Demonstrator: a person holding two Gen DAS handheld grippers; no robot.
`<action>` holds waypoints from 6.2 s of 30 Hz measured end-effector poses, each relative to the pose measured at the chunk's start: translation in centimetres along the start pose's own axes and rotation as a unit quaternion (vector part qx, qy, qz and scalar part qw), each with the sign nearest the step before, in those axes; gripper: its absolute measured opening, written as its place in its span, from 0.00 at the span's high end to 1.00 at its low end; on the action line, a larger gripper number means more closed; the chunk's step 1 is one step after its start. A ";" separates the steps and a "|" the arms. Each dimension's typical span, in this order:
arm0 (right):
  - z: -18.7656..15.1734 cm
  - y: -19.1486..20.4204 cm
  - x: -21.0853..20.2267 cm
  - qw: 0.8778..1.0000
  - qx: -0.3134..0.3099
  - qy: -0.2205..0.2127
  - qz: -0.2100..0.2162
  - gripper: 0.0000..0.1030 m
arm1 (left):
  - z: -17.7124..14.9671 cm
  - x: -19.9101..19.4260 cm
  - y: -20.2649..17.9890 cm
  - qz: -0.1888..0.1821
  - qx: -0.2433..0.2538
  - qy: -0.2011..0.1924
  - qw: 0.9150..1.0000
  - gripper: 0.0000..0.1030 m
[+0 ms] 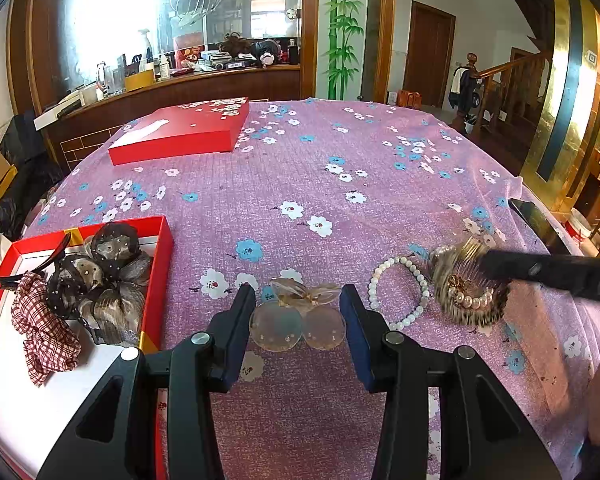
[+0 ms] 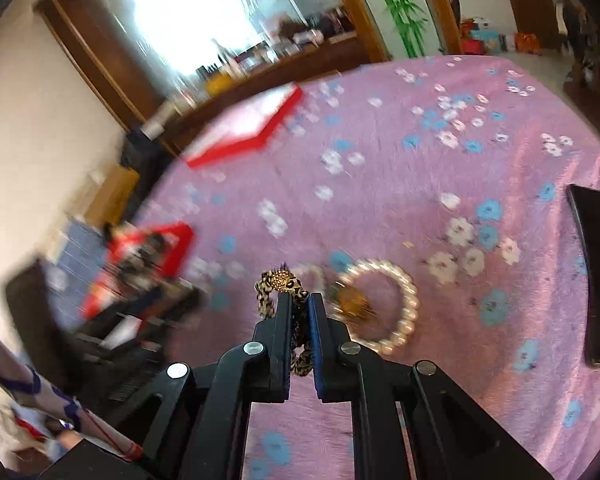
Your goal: Organize jewelry
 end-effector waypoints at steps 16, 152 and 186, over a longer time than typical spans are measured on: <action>0.6 -2.9 0.1 0.994 0.024 -0.013 -0.105 0.80 | 0.0 -0.1 0.1 -0.002 0.000 0.000 1.000 0.59; 1.2 3.1 -3.5 0.999 0.016 -0.025 -0.025 0.76 | -1.7 -6.9 8.0 -0.004 -0.067 0.045 0.997 0.56; 0.4 -7.7 -2.2 0.991 0.136 -0.011 -0.016 0.76 | 4.3 -3.5 -6.7 -0.168 -0.014 0.078 0.983 0.94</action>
Point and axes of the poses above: each gripper's, at about its wrist camera, not at the fingertips, and x roughly the way its jaws point, y to its left, z to its top, the point moved 3 cm from there along x, roughly the way its jaws point, and after that the axes turned 9 degrees about z, right-handed, at the moved point
